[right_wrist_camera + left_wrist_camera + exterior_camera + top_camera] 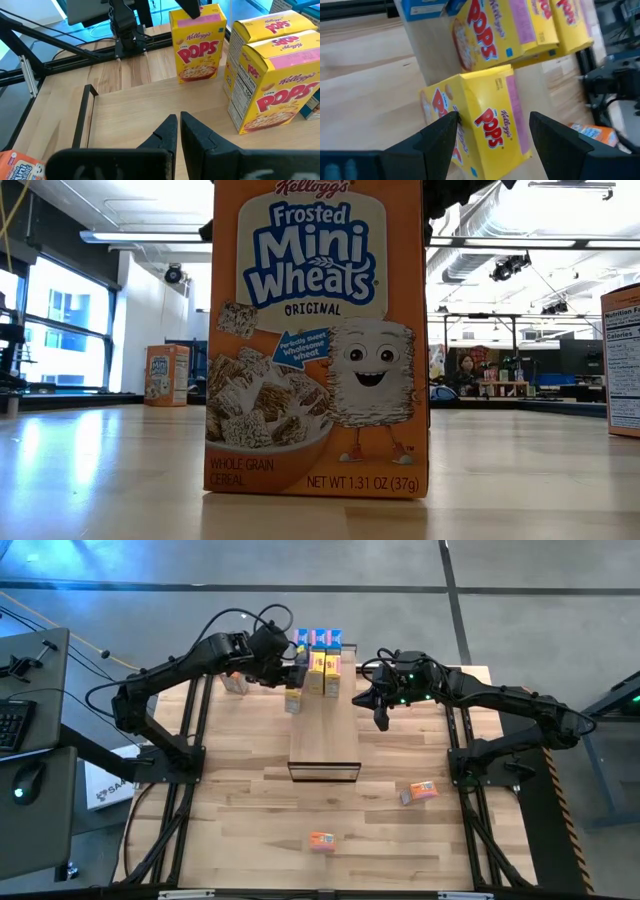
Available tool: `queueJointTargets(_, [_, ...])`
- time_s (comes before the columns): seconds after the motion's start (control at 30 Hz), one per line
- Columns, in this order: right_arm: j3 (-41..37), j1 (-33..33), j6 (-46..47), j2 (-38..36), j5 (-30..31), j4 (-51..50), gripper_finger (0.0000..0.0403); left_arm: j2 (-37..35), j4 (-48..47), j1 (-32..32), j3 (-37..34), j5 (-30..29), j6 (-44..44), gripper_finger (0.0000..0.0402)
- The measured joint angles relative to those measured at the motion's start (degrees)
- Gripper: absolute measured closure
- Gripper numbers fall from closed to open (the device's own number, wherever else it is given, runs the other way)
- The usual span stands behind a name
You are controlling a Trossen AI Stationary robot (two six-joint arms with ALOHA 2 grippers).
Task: Stack cereal on shelf
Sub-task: Put the yellow cereal box on the shelf aligned with the yellow cereal boxes
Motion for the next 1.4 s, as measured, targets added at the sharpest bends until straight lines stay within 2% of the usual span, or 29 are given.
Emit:
queueJointTargets(0.87, [0.00, 0.02, 0.02, 0.00, 0.04, 0.39, 0.0389, 0.04, -0.43, -0.41, 0.00, 1.70, 7.00, 0.0161])
queueJointTargets(1.0, [0.00, 0.01, 0.02, 0.00, 0.04, 0.39, 0.0389, 0.04, -2.87, -0.41, 0.07, 0.85, 8.17, 0.0161])
queueJointTargets(1.4, [0.00, 0.02, 0.00, 0.00, 1.35, 0.39, 0.0389, 0.04, -2.33, -0.87, 0.09, -0.35, 8.86, 0.0161])
